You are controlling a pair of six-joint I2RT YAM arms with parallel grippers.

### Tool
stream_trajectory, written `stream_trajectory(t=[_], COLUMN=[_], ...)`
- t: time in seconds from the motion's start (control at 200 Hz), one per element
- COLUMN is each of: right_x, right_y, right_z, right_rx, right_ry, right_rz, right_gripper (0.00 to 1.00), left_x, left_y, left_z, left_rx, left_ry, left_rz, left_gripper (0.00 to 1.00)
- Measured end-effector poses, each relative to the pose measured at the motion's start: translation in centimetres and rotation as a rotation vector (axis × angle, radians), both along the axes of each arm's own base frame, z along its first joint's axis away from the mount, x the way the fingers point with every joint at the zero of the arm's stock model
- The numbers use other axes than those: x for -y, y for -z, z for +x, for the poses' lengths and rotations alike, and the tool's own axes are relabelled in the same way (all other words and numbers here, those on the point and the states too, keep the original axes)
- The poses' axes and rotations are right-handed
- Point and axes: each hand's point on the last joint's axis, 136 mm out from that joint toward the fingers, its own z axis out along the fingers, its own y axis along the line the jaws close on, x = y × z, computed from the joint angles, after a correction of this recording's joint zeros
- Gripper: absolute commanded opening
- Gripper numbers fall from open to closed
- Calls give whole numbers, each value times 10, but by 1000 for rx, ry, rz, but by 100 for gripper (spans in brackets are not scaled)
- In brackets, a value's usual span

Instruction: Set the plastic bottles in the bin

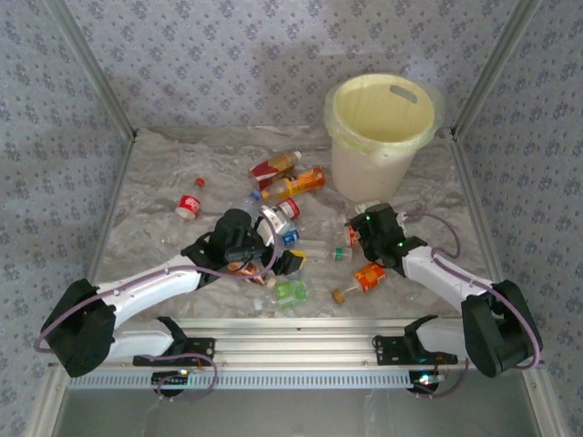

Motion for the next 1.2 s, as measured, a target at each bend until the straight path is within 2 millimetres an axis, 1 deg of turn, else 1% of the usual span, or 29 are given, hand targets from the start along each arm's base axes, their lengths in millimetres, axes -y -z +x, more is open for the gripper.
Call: stream_trajectory(t=[0.095, 0.28, 0.53, 0.685, 0.889, 1.009, 1.124, 1.204], right_x=[0, 1, 1, -1, 2, 3, 5, 11], right_y=[6, 8, 27, 30, 41, 40, 41, 40], right_z=[0, 5, 9, 15, 16, 18, 18, 20], right_rx=[-10, 6, -18, 0, -10, -4, -3, 3], right_ry=[16, 46, 64, 78, 100, 105, 109, 123], right_rz=[3, 10, 1, 16, 11, 16, 16, 8], right_gripper=[69, 69, 69, 69, 70, 68, 62, 60], left_x=[0, 0, 6, 9, 9, 9, 9, 8], left_y=[1, 2, 3, 2, 1, 2, 2, 2], left_z=[0, 0, -6, -6, -5, -5, -4, -3], left_rx=[0, 0, -3, -3, -1, -1, 1, 3], left_ry=[-5, -6, 16, 21, 19, 17, 10, 5], left_rz=[4, 8, 12, 13, 13, 14, 16, 18], left_gripper=[100, 100, 100, 100, 100, 100, 100, 100])
